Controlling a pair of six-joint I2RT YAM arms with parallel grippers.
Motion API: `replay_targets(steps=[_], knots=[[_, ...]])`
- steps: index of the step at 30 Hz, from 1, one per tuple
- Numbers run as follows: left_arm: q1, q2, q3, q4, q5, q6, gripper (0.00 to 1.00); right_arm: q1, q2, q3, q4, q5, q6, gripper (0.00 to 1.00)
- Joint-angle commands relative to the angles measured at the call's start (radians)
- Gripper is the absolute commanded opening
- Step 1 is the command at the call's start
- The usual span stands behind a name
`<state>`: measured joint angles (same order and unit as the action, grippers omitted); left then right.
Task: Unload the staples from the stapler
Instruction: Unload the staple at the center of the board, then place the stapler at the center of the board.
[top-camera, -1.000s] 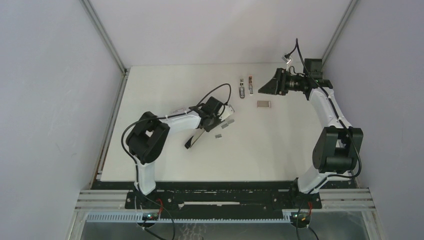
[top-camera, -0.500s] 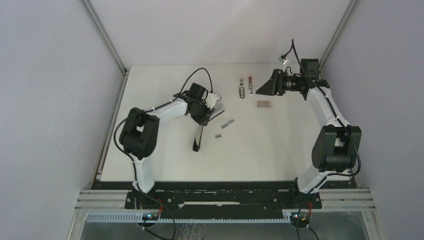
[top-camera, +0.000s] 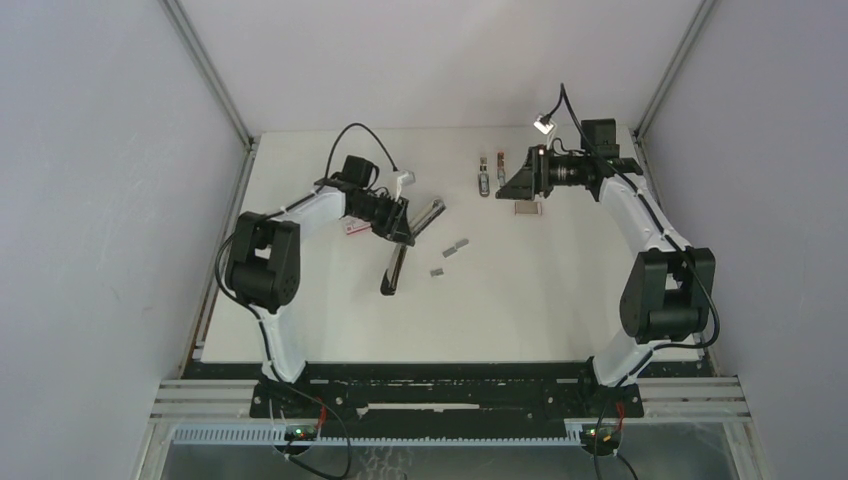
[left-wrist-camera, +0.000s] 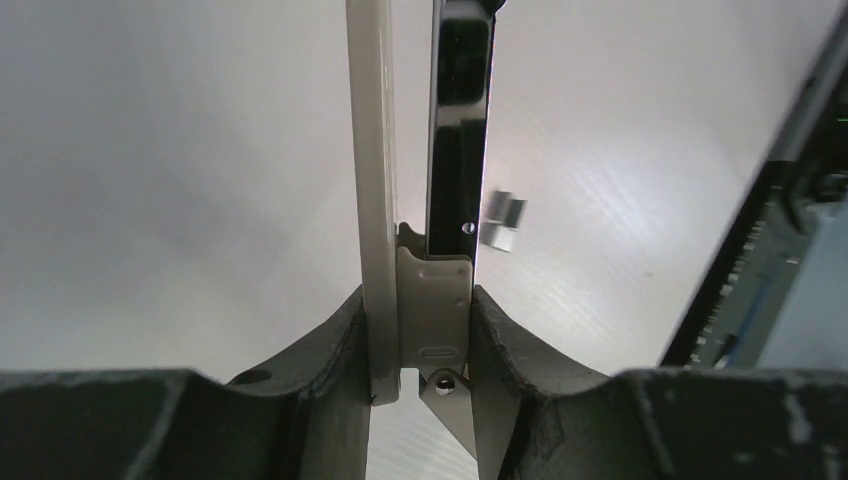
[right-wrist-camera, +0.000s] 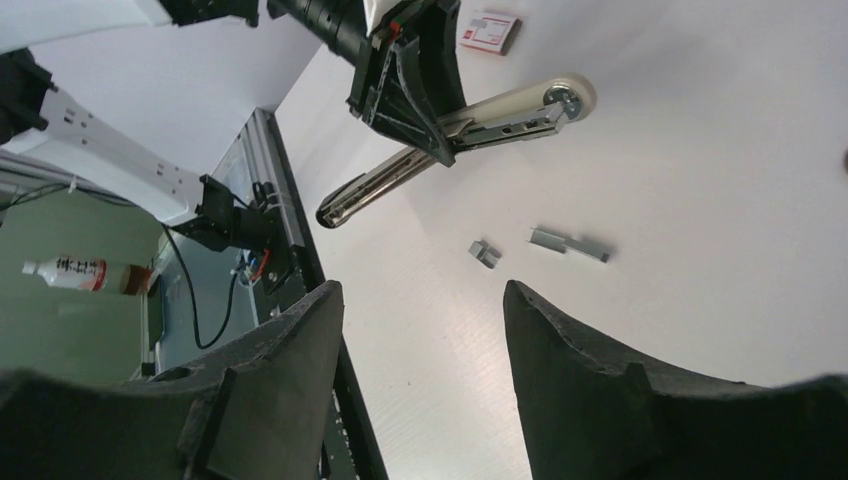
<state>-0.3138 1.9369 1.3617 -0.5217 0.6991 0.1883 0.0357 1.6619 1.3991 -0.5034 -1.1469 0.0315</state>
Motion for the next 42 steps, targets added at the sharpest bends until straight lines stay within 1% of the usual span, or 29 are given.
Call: replay_targets(steps=[1, 7, 10, 14, 16, 20, 23, 25, 26, 28, 30, 32, 33, 35, 38, 42], knots=[[0.046, -0.077, 0.031, 0.015, 0.316, -0.059, 0.0, 0.033, -0.017, 0.011, -0.002, -0.054, -0.072, 0.6], [0.087, -0.084, 0.025, 0.02, 0.44, -0.072, 0.0, 0.073, -0.002, 0.015, -0.018, -0.06, -0.105, 0.61], [0.087, -0.091, 0.026, -0.005, 0.508, -0.042, 0.0, 0.09, 0.011, 0.021, -0.025, -0.044, -0.111, 0.61], [0.086, -0.098, 0.024, -0.016, 0.557, -0.026, 0.0, 0.106, 0.037, 0.026, -0.02, -0.023, -0.087, 0.61], [0.085, -0.094, 0.026, -0.017, 0.572, -0.033, 0.0, 0.111, 0.056, 0.026, -0.009, -0.019, -0.061, 0.61], [0.084, -0.085, 0.039, -0.021, 0.55, -0.049, 0.0, 0.125, 0.087, 0.03, 0.01, -0.011, -0.02, 0.62], [0.084, -0.076, 0.042, -0.021, 0.549, -0.057, 0.0, 0.142, 0.099, 0.048, -0.014, 0.002, -0.04, 0.62], [0.085, -0.067, 0.044, -0.034, 0.573, -0.045, 0.0, 0.153, 0.108, 0.074, -0.055, 0.01, -0.073, 0.62], [0.083, -0.061, 0.05, -0.059, 0.59, -0.02, 0.0, 0.158, 0.113, 0.088, -0.069, 0.017, -0.088, 0.62], [0.08, -0.039, 0.091, -0.186, 0.631, 0.098, 0.0, 0.159, 0.122, 0.108, -0.088, 0.023, -0.109, 0.62], [0.071, -0.004, 0.165, -0.409, 0.657, 0.307, 0.0, 0.159, 0.139, 0.13, -0.102, 0.024, -0.109, 0.62], [0.058, 0.051, 0.265, -0.704, 0.668, 0.571, 0.0, 0.159, 0.162, 0.166, -0.128, 0.009, -0.104, 0.62], [0.051, 0.087, 0.319, -0.881, 0.676, 0.696, 0.0, 0.159, 0.176, 0.182, -0.137, 0.004, -0.097, 0.61], [0.041, 0.113, 0.337, -0.901, 0.686, 0.702, 0.0, 0.16, 0.201, 0.211, -0.144, -0.001, -0.071, 0.61], [0.027, 0.115, 0.333, -0.884, 0.668, 0.687, 0.0, 0.161, 0.234, 0.238, -0.146, -0.029, -0.036, 0.58], [0.02, 0.118, 0.337, -0.885, 0.671, 0.684, 0.0, 0.163, 0.259, 0.242, -0.144, -0.051, -0.014, 0.48]])
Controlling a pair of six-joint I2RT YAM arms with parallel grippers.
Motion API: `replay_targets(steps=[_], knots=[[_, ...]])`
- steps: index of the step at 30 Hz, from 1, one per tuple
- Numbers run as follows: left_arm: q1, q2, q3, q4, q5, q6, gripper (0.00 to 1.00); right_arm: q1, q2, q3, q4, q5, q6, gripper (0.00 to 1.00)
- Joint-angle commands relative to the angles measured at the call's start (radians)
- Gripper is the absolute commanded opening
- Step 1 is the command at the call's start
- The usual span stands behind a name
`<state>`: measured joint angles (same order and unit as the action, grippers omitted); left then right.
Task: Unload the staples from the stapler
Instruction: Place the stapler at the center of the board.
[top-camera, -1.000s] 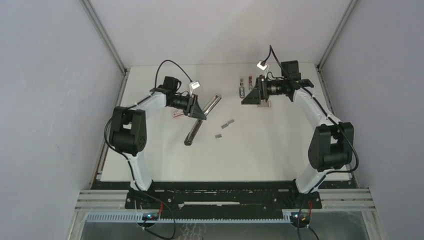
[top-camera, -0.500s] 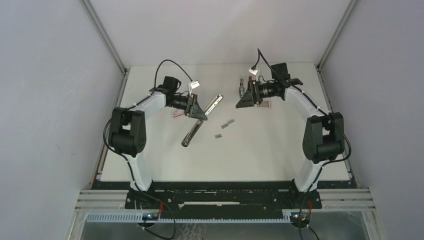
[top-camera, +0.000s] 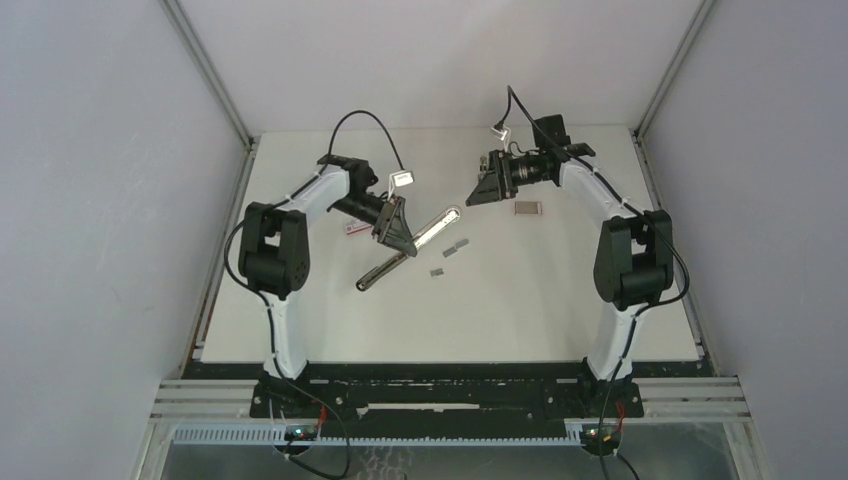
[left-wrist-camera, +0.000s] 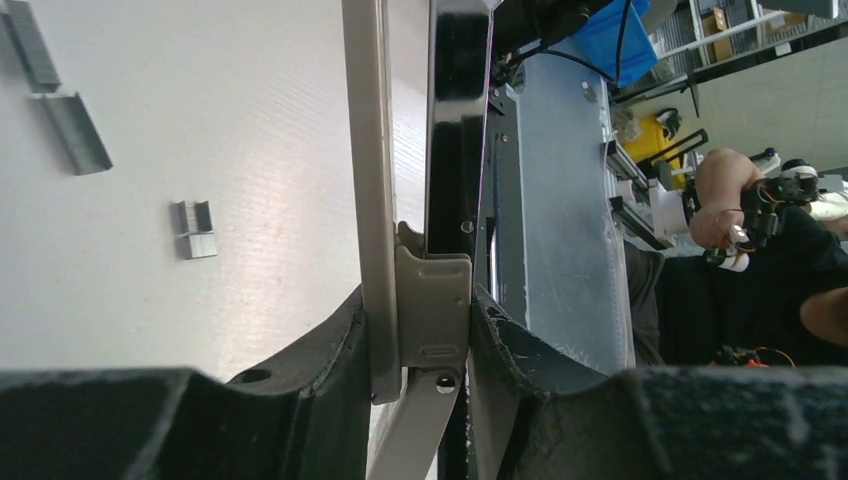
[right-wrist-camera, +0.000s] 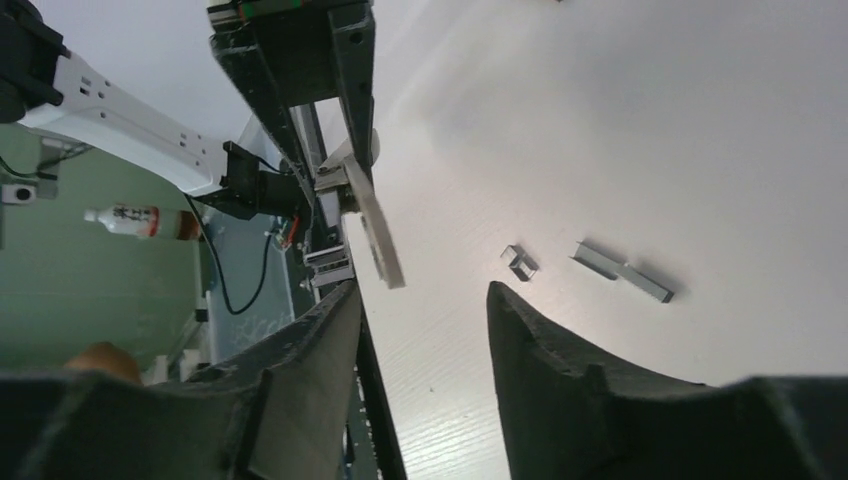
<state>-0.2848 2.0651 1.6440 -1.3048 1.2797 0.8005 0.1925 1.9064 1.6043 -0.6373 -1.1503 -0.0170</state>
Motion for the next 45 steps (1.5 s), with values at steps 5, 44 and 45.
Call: replay_targets(steps=[5, 44, 45], knots=[[-0.016, -0.003, 0.057, -0.102, 0.087, 0.068, 0.0, 0.01, 0.046, 0.033, -0.007, -0.088, 0.051, 0.42], [-0.026, -0.005, 0.032, -0.105, 0.1, 0.091, 0.0, 0.067, 0.107, 0.037, -0.127, -0.139, -0.125, 0.32], [-0.027, -0.002, 0.033, -0.105, 0.098, 0.09, 0.0, 0.068, 0.107, 0.037, -0.128, -0.141, -0.125, 0.32]])
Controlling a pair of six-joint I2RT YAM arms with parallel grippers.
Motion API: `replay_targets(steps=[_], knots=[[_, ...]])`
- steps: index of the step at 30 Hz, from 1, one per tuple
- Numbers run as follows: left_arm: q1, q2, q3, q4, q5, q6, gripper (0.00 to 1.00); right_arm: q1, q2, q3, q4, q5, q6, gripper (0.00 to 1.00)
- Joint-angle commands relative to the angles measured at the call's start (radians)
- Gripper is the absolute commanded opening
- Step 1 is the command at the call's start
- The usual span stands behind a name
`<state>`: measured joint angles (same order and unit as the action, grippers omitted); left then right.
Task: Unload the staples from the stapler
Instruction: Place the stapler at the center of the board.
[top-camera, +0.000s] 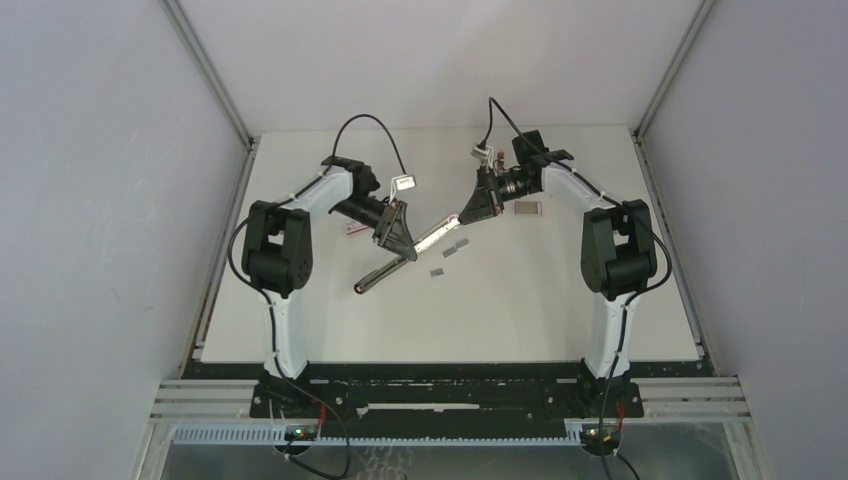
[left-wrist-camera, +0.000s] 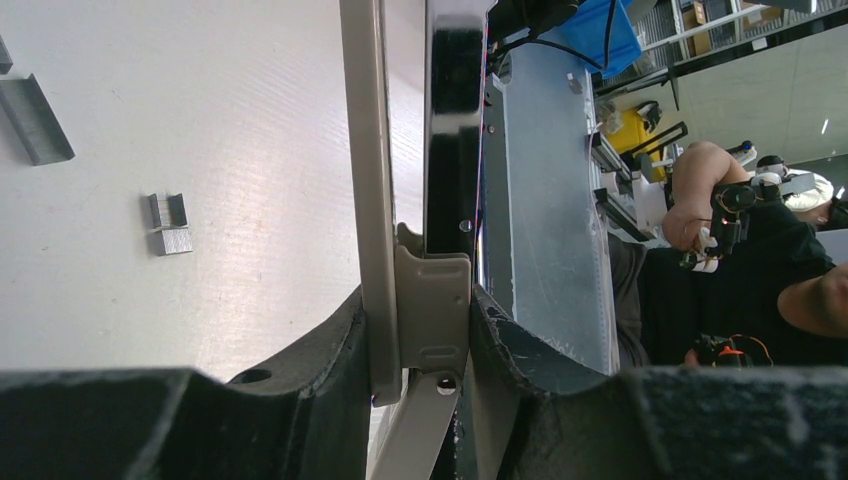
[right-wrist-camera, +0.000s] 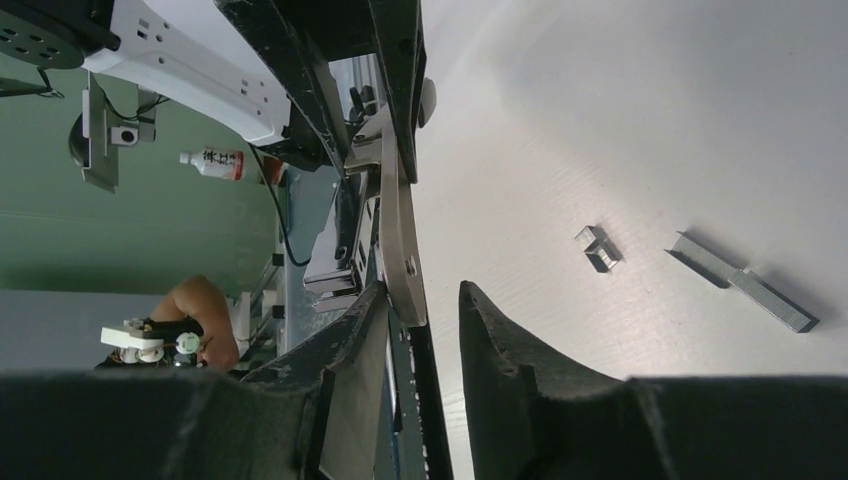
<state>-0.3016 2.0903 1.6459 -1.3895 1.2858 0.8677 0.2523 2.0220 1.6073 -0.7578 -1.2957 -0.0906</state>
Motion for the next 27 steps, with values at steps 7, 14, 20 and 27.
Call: replay_targets(steps=[7, 14, 20, 27], knots=[[-0.02, -0.018, 0.034, -0.023, 0.086, 0.023, 0.0, 0.033, -0.005, 0.039, -0.023, -0.05, -0.062, 0.32], [-0.024, -0.015, 0.037, -0.023, 0.081, 0.021, 0.0, 0.054, 0.014, 0.065, -0.073, -0.079, -0.1, 0.11], [-0.018, -0.006, 0.05, -0.024, 0.076, 0.016, 0.11, 0.053, 0.026, 0.083, -0.115, -0.086, -0.107, 0.0], [0.034, -0.008, 0.082, -0.02, 0.04, -0.013, 0.45, 0.037, -0.035, 0.009, 0.065, -0.05, 0.108, 0.0]])
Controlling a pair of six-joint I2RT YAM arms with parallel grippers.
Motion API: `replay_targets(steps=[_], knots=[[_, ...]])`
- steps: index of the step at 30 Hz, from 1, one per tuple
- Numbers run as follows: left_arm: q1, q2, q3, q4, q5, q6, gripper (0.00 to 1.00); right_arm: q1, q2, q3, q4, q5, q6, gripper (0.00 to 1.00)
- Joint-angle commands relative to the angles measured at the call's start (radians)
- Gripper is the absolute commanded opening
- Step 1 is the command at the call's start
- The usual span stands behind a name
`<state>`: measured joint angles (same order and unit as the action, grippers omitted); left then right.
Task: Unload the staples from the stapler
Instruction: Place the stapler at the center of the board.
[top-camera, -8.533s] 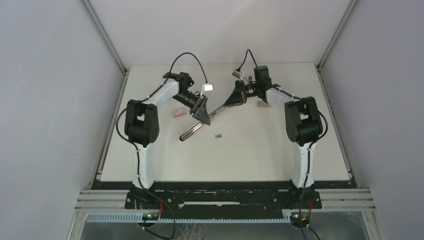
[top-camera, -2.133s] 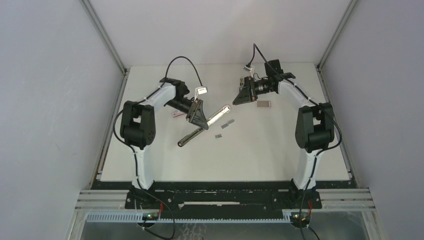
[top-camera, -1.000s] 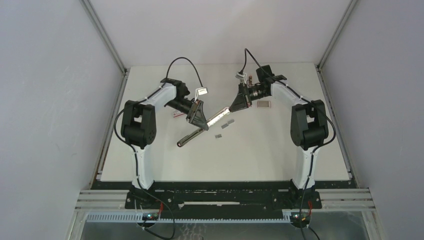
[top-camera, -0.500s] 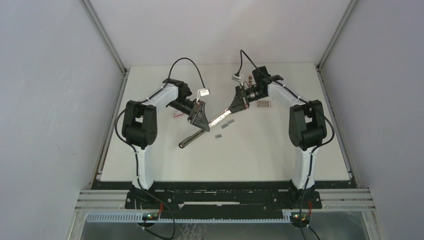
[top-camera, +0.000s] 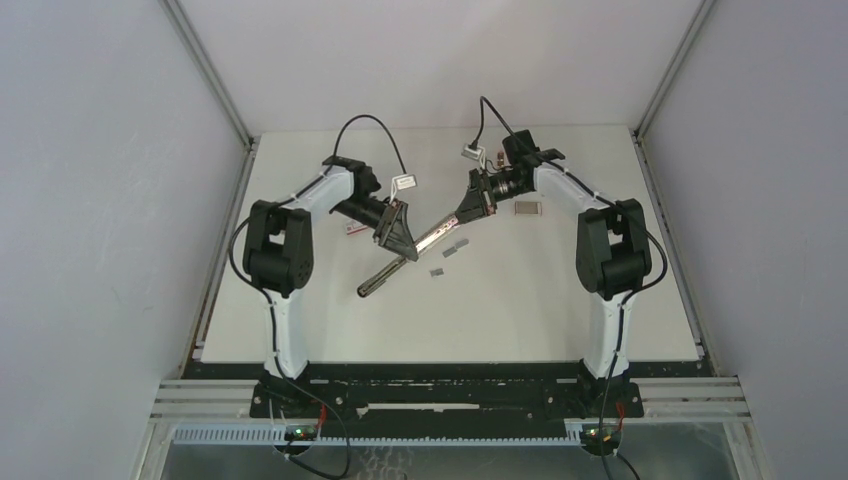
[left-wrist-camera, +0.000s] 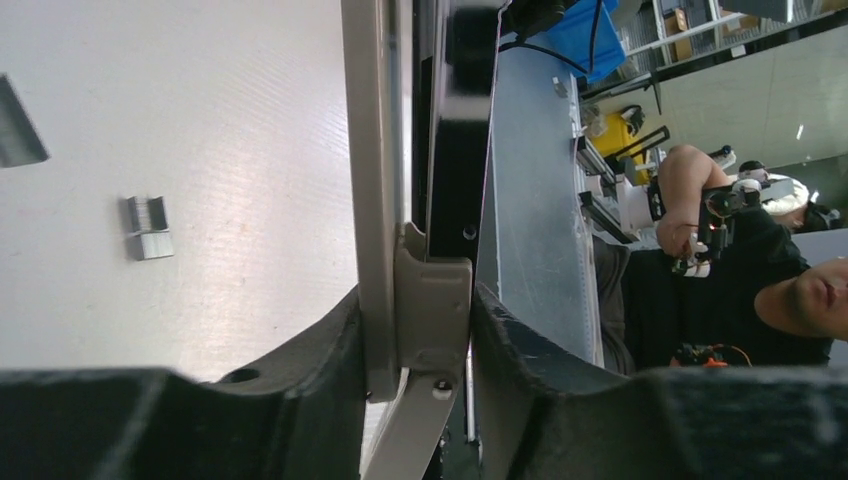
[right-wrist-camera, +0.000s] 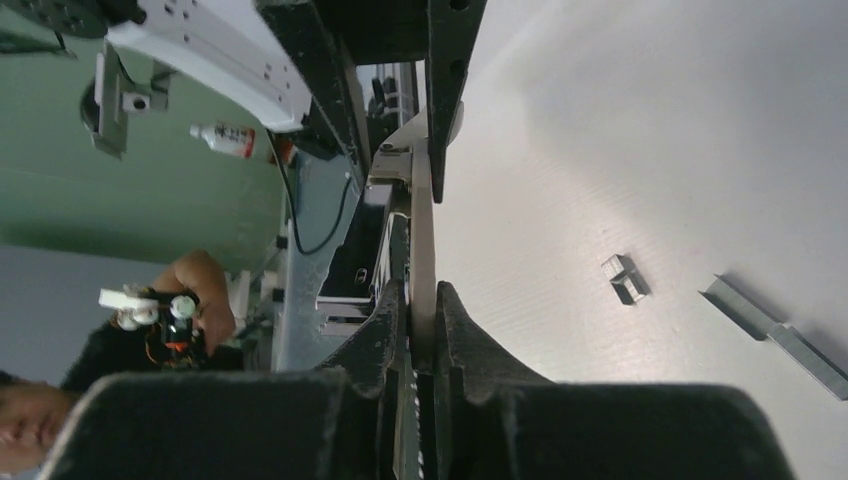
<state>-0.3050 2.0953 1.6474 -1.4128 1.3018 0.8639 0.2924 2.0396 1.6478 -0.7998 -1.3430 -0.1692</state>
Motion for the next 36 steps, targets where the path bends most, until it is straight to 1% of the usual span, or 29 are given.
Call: replay_targets(steps=[1, 2, 3, 8, 9, 10, 11, 13, 15, 17, 19, 21, 25, 27, 30, 32, 36], knots=[[0.052, -0.019, 0.086, 0.006, 0.021, -0.014, 0.49, -0.009, -0.066, -0.054, 0.16, -0.007, 0.238, 0.0], [0.062, -0.022, 0.091, 0.01, 0.016, -0.023, 0.53, -0.016, -0.079, -0.077, 0.207, -0.009, 0.28, 0.0], [0.072, -0.028, 0.097, 0.01, 0.009, -0.03, 0.61, -0.023, -0.09, -0.093, 0.248, -0.009, 0.317, 0.0], [0.102, -0.051, 0.109, 0.034, -0.034, -0.069, 0.7, -0.056, -0.123, -0.133, 0.33, -0.002, 0.411, 0.0], [0.107, -0.057, 0.109, 0.041, -0.042, -0.078, 0.73, -0.063, -0.129, -0.142, 0.352, 0.008, 0.436, 0.0], [0.11, -0.065, 0.109, 0.053, -0.051, -0.09, 0.79, -0.068, -0.137, -0.154, 0.385, 0.012, 0.469, 0.0], [0.117, -0.072, 0.107, 0.067, -0.061, -0.106, 0.8, -0.075, -0.143, -0.168, 0.437, 0.017, 0.505, 0.0], [0.127, -0.097, 0.095, 0.134, -0.082, -0.157, 0.81, -0.085, -0.157, -0.192, 0.507, 0.031, 0.573, 0.0], [0.136, -0.133, 0.064, 0.243, -0.125, -0.25, 0.81, -0.095, -0.166, -0.209, 0.554, 0.053, 0.623, 0.0], [0.142, -0.184, 0.015, 0.384, -0.193, -0.364, 0.82, -0.109, -0.167, -0.225, 0.623, 0.066, 0.713, 0.0], [0.147, -0.245, -0.047, 0.514, -0.256, -0.462, 0.85, -0.128, -0.159, -0.235, 0.706, 0.074, 0.806, 0.0], [0.148, -0.276, -0.067, 0.583, -0.327, -0.506, 0.88, -0.142, -0.151, -0.236, 0.776, 0.092, 0.877, 0.0], [0.148, -0.293, -0.056, 0.637, -0.461, -0.515, 0.9, -0.157, -0.121, -0.235, 0.897, 0.148, 0.991, 0.0], [0.148, -0.29, -0.043, 0.654, -0.525, -0.498, 0.94, -0.162, -0.102, -0.227, 0.948, 0.183, 1.036, 0.0], [0.148, -0.274, 0.005, 0.656, -0.595, -0.463, 1.0, -0.166, -0.064, -0.182, 0.968, 0.231, 1.064, 0.0], [0.147, -0.261, 0.043, 0.647, -0.618, -0.434, 1.0, -0.165, -0.032, -0.142, 0.963, 0.254, 1.068, 0.0], [0.142, -0.241, 0.112, 0.642, -0.622, -0.349, 1.0, -0.158, 0.049, -0.052, 0.951, 0.274, 1.089, 0.0]])
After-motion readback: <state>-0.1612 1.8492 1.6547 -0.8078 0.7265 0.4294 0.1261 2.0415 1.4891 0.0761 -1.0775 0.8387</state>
